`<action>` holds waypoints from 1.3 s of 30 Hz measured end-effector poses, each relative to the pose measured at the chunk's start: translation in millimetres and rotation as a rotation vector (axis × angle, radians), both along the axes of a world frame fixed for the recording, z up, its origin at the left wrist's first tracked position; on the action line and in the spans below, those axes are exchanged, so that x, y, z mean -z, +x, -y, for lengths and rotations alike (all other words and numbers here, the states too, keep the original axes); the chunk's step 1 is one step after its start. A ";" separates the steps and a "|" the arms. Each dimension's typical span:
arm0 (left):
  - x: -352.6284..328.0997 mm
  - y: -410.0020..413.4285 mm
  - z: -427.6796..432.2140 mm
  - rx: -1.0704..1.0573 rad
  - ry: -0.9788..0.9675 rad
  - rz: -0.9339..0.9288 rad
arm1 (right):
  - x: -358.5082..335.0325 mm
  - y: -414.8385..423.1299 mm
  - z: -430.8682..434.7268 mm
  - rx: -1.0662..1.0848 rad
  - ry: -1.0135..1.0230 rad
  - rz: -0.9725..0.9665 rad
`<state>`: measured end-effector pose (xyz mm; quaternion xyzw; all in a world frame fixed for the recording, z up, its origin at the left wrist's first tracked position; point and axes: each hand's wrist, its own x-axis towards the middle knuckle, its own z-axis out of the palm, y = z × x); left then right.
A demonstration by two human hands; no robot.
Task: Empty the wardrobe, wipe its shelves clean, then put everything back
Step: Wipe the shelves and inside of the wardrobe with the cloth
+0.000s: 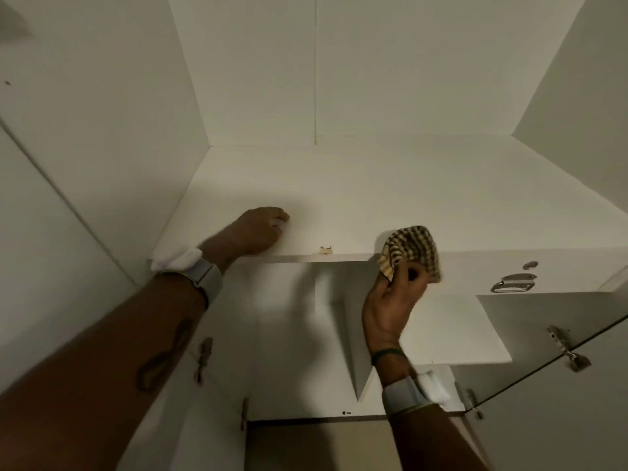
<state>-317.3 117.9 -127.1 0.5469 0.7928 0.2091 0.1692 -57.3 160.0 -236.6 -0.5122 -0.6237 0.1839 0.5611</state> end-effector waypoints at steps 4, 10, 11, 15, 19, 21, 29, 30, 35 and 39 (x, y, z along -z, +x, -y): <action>-15.3 -51.2 26.5 -0.007 -0.151 -0.111 | -2.2 -56.1 32.6 -0.084 -0.013 -0.066; -20.1 -87.3 38.6 0.027 -0.156 -0.081 | -13.4 -150.0 105.9 -0.443 -0.025 -0.009; -19.3 -89.2 39.0 0.028 -0.162 -0.115 | -14.1 -150.2 106.3 -0.444 0.003 0.029; -19.7 -100.1 45.6 -0.044 -0.228 -0.199 | -7.4 -116.8 87.6 -0.415 0.021 0.083; -25.8 -96.8 42.5 -0.052 -0.333 -0.206 | -4.2 -117.8 81.2 -0.343 -0.039 0.006; -30.9 -95.0 42.0 -0.041 -0.392 -0.209 | -8.4 -146.4 103.2 -0.411 -0.044 -0.025; -53.1 -99.7 37.6 -0.018 -0.516 -0.213 | -27.6 -275.6 178.9 -0.773 0.061 0.103; -52.9 -100.9 37.1 -0.019 -0.517 -0.213 | -22.0 -281.8 178.6 -0.774 0.070 0.138; -47.4 -100.8 38.8 -0.036 -0.466 -0.170 | -15.2 -262.3 161.2 -0.832 0.146 0.284; -33.5 -99.4 30.6 -0.147 -0.324 -0.082 | -20.7 -192.2 125.0 -0.687 0.211 0.237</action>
